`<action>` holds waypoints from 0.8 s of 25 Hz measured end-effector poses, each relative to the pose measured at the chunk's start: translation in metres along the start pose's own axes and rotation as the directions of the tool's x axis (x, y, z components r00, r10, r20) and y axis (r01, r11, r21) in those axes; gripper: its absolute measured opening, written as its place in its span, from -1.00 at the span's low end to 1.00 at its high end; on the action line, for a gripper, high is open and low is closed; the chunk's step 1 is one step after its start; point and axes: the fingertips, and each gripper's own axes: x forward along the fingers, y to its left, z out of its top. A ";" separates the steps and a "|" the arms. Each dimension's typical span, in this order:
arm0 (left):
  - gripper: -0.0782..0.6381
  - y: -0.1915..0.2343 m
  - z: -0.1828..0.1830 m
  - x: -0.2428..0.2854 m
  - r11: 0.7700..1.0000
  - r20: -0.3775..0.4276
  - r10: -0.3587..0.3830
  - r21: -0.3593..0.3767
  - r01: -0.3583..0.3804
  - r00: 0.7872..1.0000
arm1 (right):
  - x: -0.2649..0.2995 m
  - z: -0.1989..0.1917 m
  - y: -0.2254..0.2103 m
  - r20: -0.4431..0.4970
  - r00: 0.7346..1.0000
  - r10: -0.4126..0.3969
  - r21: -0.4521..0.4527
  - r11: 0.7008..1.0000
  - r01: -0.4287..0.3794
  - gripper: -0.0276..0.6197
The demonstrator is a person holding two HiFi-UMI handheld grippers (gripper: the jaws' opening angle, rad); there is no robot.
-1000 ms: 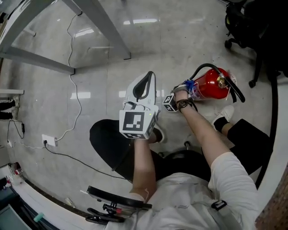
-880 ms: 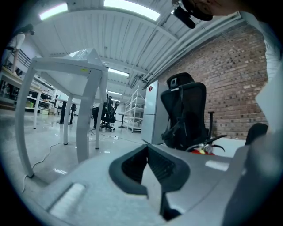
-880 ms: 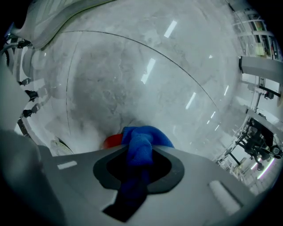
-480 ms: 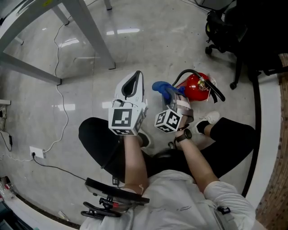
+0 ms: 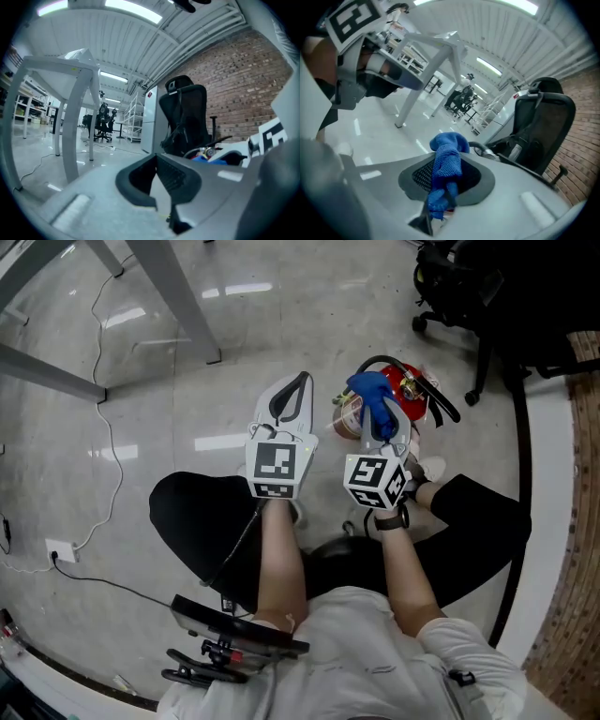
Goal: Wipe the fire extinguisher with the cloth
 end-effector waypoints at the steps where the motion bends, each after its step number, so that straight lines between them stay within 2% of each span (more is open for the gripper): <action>1: -0.78 0.001 -0.005 0.000 1.000 -0.009 0.014 0.008 -0.014 1.000 | 0.006 -0.005 0.015 -0.012 1.000 0.024 -0.001 1.000 -0.024 -0.67; 5: -0.78 0.005 -0.026 -0.004 0.997 -0.038 0.068 0.028 -0.067 0.997 | 0.042 -0.062 0.075 -0.110 0.991 0.072 0.138 0.989 -0.057 -0.67; 8: -0.78 -0.001 -0.038 -0.006 0.996 -0.048 0.071 0.050 -0.069 0.996 | 0.078 -0.110 0.123 -0.165 0.982 0.091 0.148 0.987 -0.066 -0.68; 11: -0.78 -0.007 -0.052 -0.012 0.996 -0.068 0.065 0.065 -0.061 0.996 | 0.114 -0.157 0.170 -0.239 0.962 0.134 0.138 0.985 -0.103 -0.68; 13: -0.78 -0.010 -0.058 -0.016 0.996 -0.079 0.057 0.071 -0.051 0.995 | 0.131 -0.178 0.195 -0.276 0.948 0.161 0.104 0.985 -0.137 -0.68; 15: -0.78 -0.013 -0.060 -0.019 0.996 -0.082 0.052 0.074 -0.046 0.995 | 0.143 -0.193 0.211 -0.288 0.948 0.137 -0.006 0.989 -0.145 -0.68; 17: -0.78 -0.012 -0.058 -0.019 0.996 -0.077 0.058 0.078 -0.052 0.995 | 0.149 -0.207 0.224 -0.307 0.945 0.111 -0.120 0.981 -0.154 -0.68; 18: -0.78 -0.010 -0.056 -0.019 0.995 -0.073 0.063 0.079 -0.057 0.995 | 0.152 -0.219 0.234 -0.341 0.928 0.148 -0.101 0.976 -0.192 -0.68; 20: -0.78 -0.009 -0.054 -0.020 0.995 -0.068 0.067 0.083 -0.061 0.995 | 0.152 -0.249 0.256 -0.419 0.862 0.287 0.073 0.956 -0.283 -0.69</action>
